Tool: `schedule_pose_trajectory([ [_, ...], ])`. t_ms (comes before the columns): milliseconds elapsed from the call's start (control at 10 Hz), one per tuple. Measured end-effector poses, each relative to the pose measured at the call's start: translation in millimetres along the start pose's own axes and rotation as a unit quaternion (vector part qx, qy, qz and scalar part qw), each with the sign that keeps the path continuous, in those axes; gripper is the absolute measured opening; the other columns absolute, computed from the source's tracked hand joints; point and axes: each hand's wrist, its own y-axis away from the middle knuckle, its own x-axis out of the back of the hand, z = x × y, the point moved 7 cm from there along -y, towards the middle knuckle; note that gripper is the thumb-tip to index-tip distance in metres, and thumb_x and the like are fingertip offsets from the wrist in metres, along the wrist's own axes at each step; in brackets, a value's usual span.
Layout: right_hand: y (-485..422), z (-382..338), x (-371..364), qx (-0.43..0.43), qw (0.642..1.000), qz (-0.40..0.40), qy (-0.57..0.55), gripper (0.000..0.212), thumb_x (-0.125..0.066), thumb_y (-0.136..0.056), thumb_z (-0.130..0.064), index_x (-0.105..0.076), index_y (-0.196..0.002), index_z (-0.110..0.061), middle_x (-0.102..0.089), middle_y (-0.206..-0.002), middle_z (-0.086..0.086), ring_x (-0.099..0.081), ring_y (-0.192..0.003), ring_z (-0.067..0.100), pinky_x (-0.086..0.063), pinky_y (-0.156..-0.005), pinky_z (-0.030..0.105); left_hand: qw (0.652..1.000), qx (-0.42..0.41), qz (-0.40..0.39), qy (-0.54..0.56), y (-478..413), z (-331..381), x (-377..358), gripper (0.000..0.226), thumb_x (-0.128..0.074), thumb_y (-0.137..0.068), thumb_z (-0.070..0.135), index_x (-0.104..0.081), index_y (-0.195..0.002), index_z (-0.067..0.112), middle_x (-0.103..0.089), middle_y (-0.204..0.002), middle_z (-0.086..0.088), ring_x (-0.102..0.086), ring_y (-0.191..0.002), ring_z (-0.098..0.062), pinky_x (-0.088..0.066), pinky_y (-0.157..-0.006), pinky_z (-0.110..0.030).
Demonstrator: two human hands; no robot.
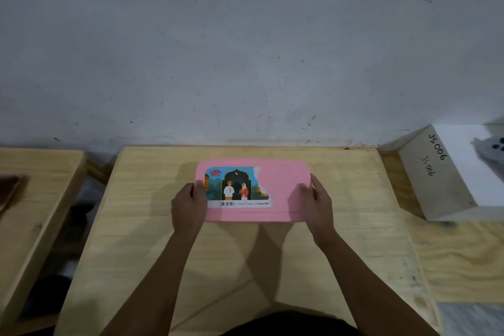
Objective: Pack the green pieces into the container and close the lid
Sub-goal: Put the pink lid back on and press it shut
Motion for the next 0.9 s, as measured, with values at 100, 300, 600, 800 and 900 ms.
schedule_pose_trajectory([
  [100,-27.5,-4.5,4.4,-0.016,1.0,0.006,-0.009,0.032,-0.05,-0.095,-0.026,-0.06,-0.125,-0.031,-0.067,-0.113,-0.013,-0.061,-0.106,0.012,-0.053,-0.09,0.038,1.0,-0.006,-0.02,-0.008,-21.5,28.5,-13.5,0.039,-0.04,-0.095,0.037,-0.058,-0.071,0.012,-0.063,-0.072,-0.007,-0.059,-0.068,-0.025,-0.042,-0.056,-0.03],
  [300,-76.4,-21.4,4.9,-0.029,0.999,0.013,0.003,0.028,-0.048,-0.095,-0.019,-0.062,-0.114,-0.034,-0.065,-0.1,-0.017,-0.059,-0.094,0.012,-0.05,-0.082,0.034,0.999,-0.001,-0.042,-0.002,-59.2,58.0,-40.2,0.041,-0.04,-0.096,0.035,-0.063,-0.079,0.006,-0.065,-0.079,-0.01,-0.062,-0.074,-0.026,-0.049,-0.064,-0.034],
  [600,-95.0,-9.4,-1.0,-0.01,0.999,0.017,0.04,0.027,-0.047,-0.095,-0.03,-0.059,-0.119,-0.033,-0.067,-0.099,-0.005,-0.063,-0.093,0.016,-0.052,-0.08,0.038,0.999,-0.02,-0.036,-0.032,-68.7,53.2,-49.8,0.042,-0.037,-0.099,0.037,-0.064,-0.083,0.009,-0.063,-0.078,-0.006,-0.061,-0.073,-0.023,-0.04,-0.052,-0.025],
  [800,-97.4,-26.2,-4.2,-0.023,0.989,-0.013,0.149,0.035,-0.044,-0.097,-0.028,-0.049,-0.131,-0.018,-0.063,-0.111,0.004,-0.06,-0.104,0.027,-0.045,-0.084,0.034,0.995,-0.026,-0.078,-0.05,-71.6,59.0,-45.4,0.041,-0.038,-0.096,0.042,-0.065,-0.106,0.012,-0.069,-0.101,-0.009,-0.062,-0.086,-0.025,-0.047,-0.065,-0.029],
  [900,-103.3,-47.4,-3.1,-0.066,0.976,-0.047,0.204,0.038,-0.048,-0.098,-0.023,-0.047,-0.134,-0.01,-0.057,-0.129,0.013,-0.055,-0.116,0.03,-0.044,-0.09,0.034,0.989,-0.051,-0.094,-0.1,-79.0,78.0,-33.9,0.05,-0.045,-0.09,0.05,-0.054,-0.127,0.017,-0.062,-0.124,-0.012,-0.059,-0.113,-0.032,-0.05,-0.092,-0.04],
])
